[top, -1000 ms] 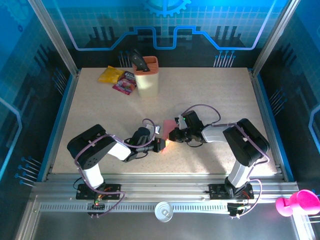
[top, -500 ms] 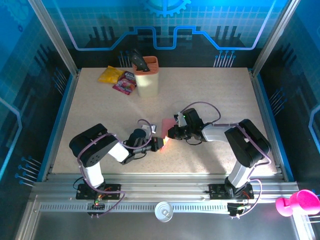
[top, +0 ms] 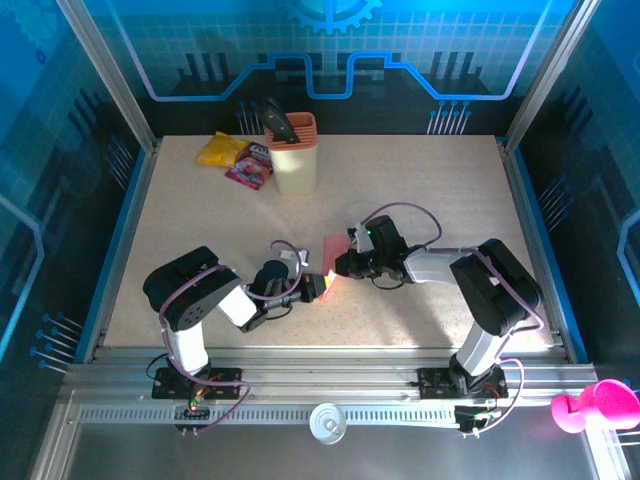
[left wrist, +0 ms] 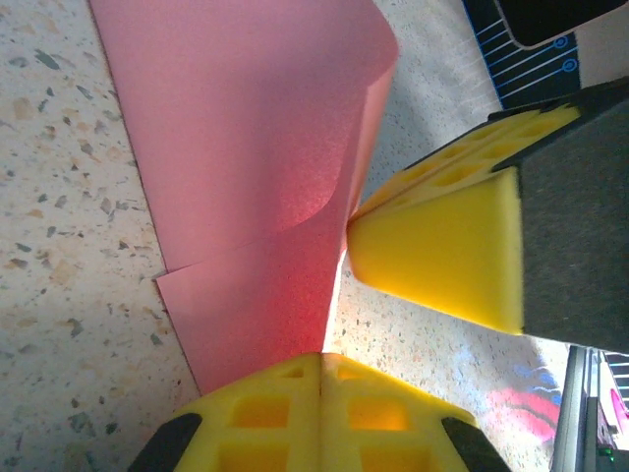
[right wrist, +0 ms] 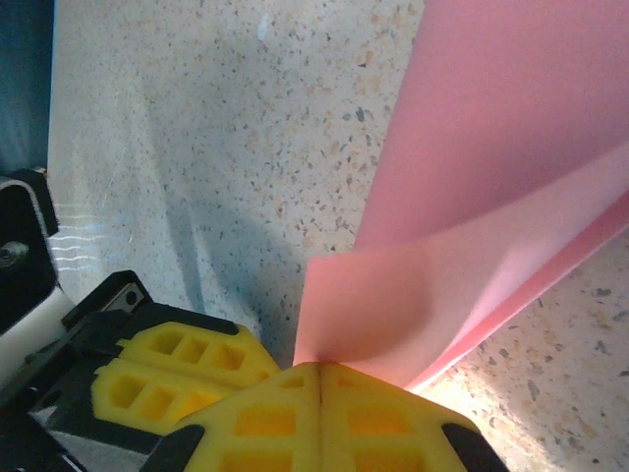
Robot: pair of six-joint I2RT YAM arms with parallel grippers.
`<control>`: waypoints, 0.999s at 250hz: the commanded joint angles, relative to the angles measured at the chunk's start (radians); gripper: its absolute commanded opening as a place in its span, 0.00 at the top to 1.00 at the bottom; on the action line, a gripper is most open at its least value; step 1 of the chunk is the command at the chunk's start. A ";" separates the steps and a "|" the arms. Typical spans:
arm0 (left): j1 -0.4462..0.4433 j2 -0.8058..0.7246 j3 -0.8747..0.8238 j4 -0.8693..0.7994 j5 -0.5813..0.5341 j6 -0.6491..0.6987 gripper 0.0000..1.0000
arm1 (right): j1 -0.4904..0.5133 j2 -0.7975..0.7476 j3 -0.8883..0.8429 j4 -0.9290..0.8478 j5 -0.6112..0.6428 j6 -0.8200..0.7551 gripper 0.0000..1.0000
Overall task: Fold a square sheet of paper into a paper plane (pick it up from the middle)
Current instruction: Fold the wing for the fifth time at the center of the table.
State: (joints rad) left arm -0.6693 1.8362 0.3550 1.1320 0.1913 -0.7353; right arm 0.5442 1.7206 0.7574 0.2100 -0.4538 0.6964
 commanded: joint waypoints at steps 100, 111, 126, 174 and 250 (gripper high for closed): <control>0.014 0.067 -0.023 -0.225 -0.031 0.014 1.00 | 0.008 0.053 0.035 0.026 -0.037 0.012 1.00; 0.014 0.066 -0.019 -0.236 -0.031 0.016 1.00 | 0.010 0.042 0.031 0.037 -0.043 0.018 1.00; 0.014 0.064 -0.017 -0.243 -0.030 0.019 1.00 | 0.010 0.021 0.019 0.053 -0.045 0.028 1.00; 0.014 0.066 -0.018 -0.247 -0.032 0.021 1.00 | 0.002 -0.047 -0.016 0.090 -0.017 0.042 1.00; 0.014 0.069 -0.018 -0.243 -0.037 0.020 1.00 | -0.003 0.013 -0.047 0.152 -0.052 0.044 1.00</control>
State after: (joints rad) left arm -0.6689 1.8355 0.3622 1.1133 0.1917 -0.7349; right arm 0.5442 1.6981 0.7437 0.3061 -0.4805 0.7322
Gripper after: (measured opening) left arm 0.052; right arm 0.061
